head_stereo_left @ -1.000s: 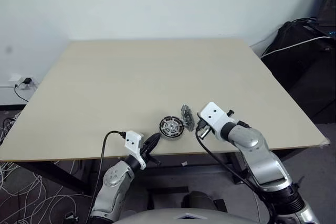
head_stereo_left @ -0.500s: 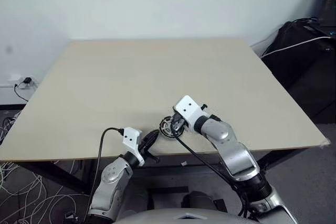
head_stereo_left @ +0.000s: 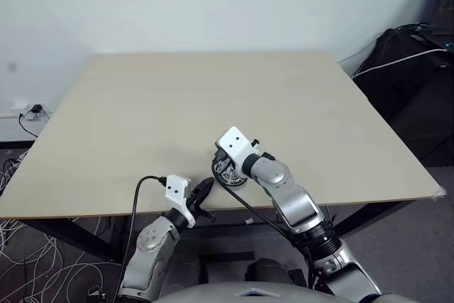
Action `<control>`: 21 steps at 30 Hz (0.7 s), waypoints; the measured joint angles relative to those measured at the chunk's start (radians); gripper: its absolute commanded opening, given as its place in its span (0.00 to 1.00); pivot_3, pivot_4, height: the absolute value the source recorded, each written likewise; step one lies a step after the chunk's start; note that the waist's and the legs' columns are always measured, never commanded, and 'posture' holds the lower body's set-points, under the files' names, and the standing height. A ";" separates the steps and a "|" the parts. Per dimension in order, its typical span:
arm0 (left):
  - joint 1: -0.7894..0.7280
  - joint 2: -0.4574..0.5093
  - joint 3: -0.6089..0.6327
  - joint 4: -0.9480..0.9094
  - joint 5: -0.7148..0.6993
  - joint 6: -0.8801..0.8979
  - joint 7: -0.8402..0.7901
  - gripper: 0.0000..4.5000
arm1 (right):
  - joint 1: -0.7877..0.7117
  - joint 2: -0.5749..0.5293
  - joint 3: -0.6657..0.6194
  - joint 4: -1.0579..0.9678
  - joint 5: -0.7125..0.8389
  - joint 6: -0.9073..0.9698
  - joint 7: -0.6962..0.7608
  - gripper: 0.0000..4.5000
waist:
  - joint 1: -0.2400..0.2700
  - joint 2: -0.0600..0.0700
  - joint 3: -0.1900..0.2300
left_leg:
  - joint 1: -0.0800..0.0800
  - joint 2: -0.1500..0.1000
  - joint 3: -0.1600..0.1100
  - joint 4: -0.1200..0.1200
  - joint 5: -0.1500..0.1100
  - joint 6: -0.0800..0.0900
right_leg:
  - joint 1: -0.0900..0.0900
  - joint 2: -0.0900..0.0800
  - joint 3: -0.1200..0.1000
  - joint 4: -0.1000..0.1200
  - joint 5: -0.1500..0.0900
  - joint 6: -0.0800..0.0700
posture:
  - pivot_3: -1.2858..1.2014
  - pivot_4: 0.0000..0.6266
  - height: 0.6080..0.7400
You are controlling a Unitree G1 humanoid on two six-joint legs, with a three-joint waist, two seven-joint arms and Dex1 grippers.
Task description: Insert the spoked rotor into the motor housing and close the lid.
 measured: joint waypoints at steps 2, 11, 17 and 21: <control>0.005 0.003 0.001 -0.016 0.000 0.004 0.004 0.00 | -0.006 0.028 -0.046 -0.004 0.039 -0.042 -0.007 0.00 | 0.000 0.000 0.000 | 0.000 0.000 0.000 0.000 0.000 0.000 | 0.000 0.000 0.000 0.000 0.000 0.000 | 0.52 0.00 1.00; 0.014 0.003 -0.021 -0.113 -0.012 0.067 0.028 0.00 | -0.041 0.009 -0.259 -0.157 0.142 -0.095 -0.073 0.00 | 0.002 0.002 0.001 | 0.000 -0.001 0.000 0.000 0.000 0.000 | 0.000 0.000 0.001 0.000 0.000 0.000 | 0.52 0.00 1.00; 0.013 -0.002 -0.026 -0.101 -0.010 0.058 0.030 0.00 | 0.112 -0.183 -0.261 -0.220 -0.009 0.037 -0.106 0.00 | 0.000 0.003 0.001 | 0.000 0.000 0.001 -0.002 0.000 0.000 | -0.002 0.000 0.001 -0.001 -0.001 -0.001 | 0.52 0.00 1.00; 0.012 -0.005 -0.039 -0.073 -0.006 0.041 0.028 0.00 | 0.215 -0.194 -0.234 -0.285 -0.047 0.092 -0.116 0.00 | -0.001 0.004 0.001 | 0.000 0.001 0.001 -0.002 0.000 0.000 | -0.002 0.001 0.001 0.001 -0.004 0.003 | 0.52 0.00 1.00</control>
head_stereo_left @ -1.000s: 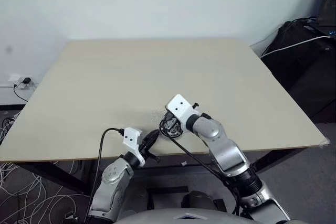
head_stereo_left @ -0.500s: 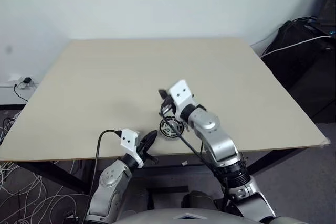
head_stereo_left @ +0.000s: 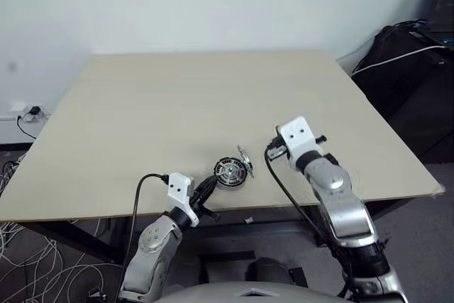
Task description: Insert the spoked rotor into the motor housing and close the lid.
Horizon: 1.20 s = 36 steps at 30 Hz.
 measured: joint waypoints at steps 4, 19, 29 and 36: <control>0.002 0.003 -0.002 0.005 0.005 -0.002 0.001 0.00 | 0.076 0.010 0.048 -0.028 -0.031 0.024 -0.013 0.00 | 0.001 0.000 0.000 | 0.000 0.000 0.000 0.002 0.000 0.000 | 0.002 -0.001 0.000 0.000 0.000 0.001 | 0.52 0.00 1.00; -0.040 0.010 0.020 0.098 0.007 -0.042 -0.028 0.00 | 0.075 0.134 0.237 0.079 -0.107 0.058 -0.064 0.00 | 0.001 -0.001 0.001 | 0.000 0.000 -0.001 0.001 0.000 0.000 | 0.001 -0.001 0.000 -0.001 0.000 0.001 | 0.52 0.00 1.00; -0.052 0.008 0.040 0.145 0.007 -0.074 -0.042 0.00 | 0.026 0.156 0.223 0.139 -0.100 0.039 -0.058 0.00 | 0.000 -0.001 0.001 | 0.000 0.000 -0.001 0.001 0.000 0.000 | 0.001 -0.001 0.000 0.000 0.000 0.001 | 0.52 0.00 1.00; -0.060 0.003 0.042 0.171 0.008 -0.101 -0.046 0.00 | -0.034 0.175 0.241 0.231 -0.110 0.013 -0.059 0.00 | -0.002 -0.001 0.001 | 0.000 0.000 -0.001 0.001 0.000 0.000 | 0.001 -0.001 0.000 0.000 0.003 -0.003 | 0.52 0.00 1.00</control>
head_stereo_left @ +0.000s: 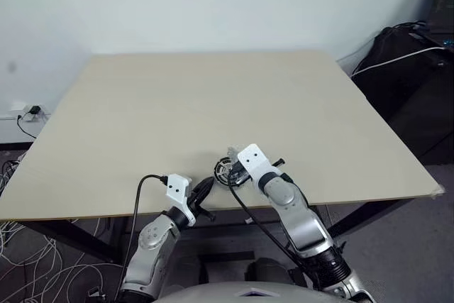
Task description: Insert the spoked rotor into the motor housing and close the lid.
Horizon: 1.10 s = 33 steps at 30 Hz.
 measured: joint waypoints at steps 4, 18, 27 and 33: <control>-0.002 0.000 0.010 0.029 0.000 -0.021 -0.013 0.00 | -0.019 0.021 0.020 0.055 0.000 -0.019 0.003 0.00 | -0.006 0.000 0.000 | 0.000 0.000 0.000 0.000 0.000 0.000 | 0.001 0.000 0.000 0.000 0.000 0.000 | 0.52 0.00 1.00; 0.011 0.012 0.017 -0.087 -0.005 0.046 0.001 0.00 | -0.021 0.087 -0.042 0.124 0.093 -0.101 0.022 0.00 | -0.020 0.000 0.000 | 0.001 0.000 0.000 0.000 0.000 0.000 | 0.001 0.000 0.000 0.000 0.000 0.000 | 0.52 0.00 1.00; 0.025 0.010 0.012 -0.115 -0.001 0.070 0.002 0.00 | -0.012 -0.036 -0.169 0.006 0.304 -0.132 0.228 0.43 | -0.019 0.000 0.000 | 0.001 0.000 0.000 0.000 0.000 0.000 | 0.002 0.000 0.000 0.000 -0.002 0.004 | 0.52 0.00 1.00; 0.018 0.002 0.010 -0.012 0.003 0.009 -0.021 0.00 | -0.073 -0.133 -0.201 0.062 0.420 -0.126 0.412 0.87 | -0.019 0.000 0.000 | 0.001 0.000 0.000 0.000 0.000 0.000 | 0.002 0.000 -0.001 0.000 -0.001 0.003 | 0.52 0.00 1.00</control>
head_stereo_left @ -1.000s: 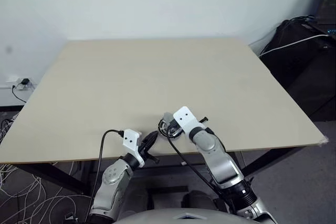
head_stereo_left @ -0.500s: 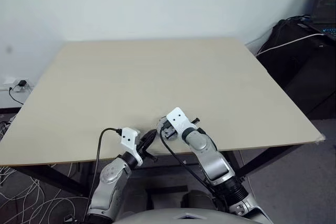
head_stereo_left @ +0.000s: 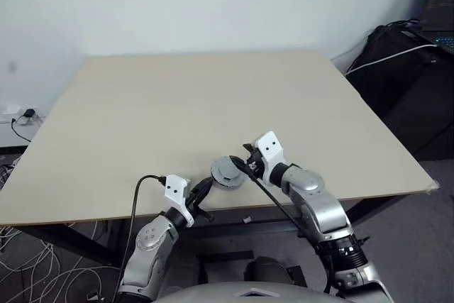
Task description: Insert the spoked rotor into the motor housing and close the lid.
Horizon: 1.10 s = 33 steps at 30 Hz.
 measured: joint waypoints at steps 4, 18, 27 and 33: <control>0.000 0.001 0.004 0.008 0.000 -0.015 -0.001 0.00 | -0.047 -0.042 0.014 0.075 0.024 -0.006 0.104 1.00 | 0.002 0.000 0.000 | 0.000 0.000 0.000 0.000 0.000 0.000 | 0.000 0.000 0.000 0.000 0.002 -0.003 | 0.52 0.00 1.00; 0.003 0.008 0.014 0.002 -0.003 -0.017 0.004 0.00 | -0.181 -0.036 0.081 0.333 0.031 -0.092 0.247 1.00 | 0.004 0.000 0.000 | -0.001 -0.001 0.000 0.001 0.000 0.000 | 0.000 -0.001 0.000 0.000 0.002 -0.003 | 0.52 0.00 1.00; 0.011 0.008 0.027 -0.034 -0.004 -0.015 0.017 0.00 | -0.186 -0.055 0.111 0.384 0.009 -0.117 0.303 1.00 | 0.005 0.000 0.000 | -0.001 -0.001 0.000 0.001 0.000 0.000 | 0.000 -0.001 0.001 0.000 0.002 -0.003 | 0.52 0.00 1.00; 0.017 0.011 0.023 -0.088 -0.004 0.025 0.032 0.00 | -0.186 -0.057 0.115 0.404 -0.004 -0.129 0.300 0.85 | 0.005 0.000 0.000 | -0.001 -0.001 0.000 0.000 0.000 0.000 | 0.000 -0.001 0.001 0.000 0.002 -0.003 | 0.52 0.00 1.00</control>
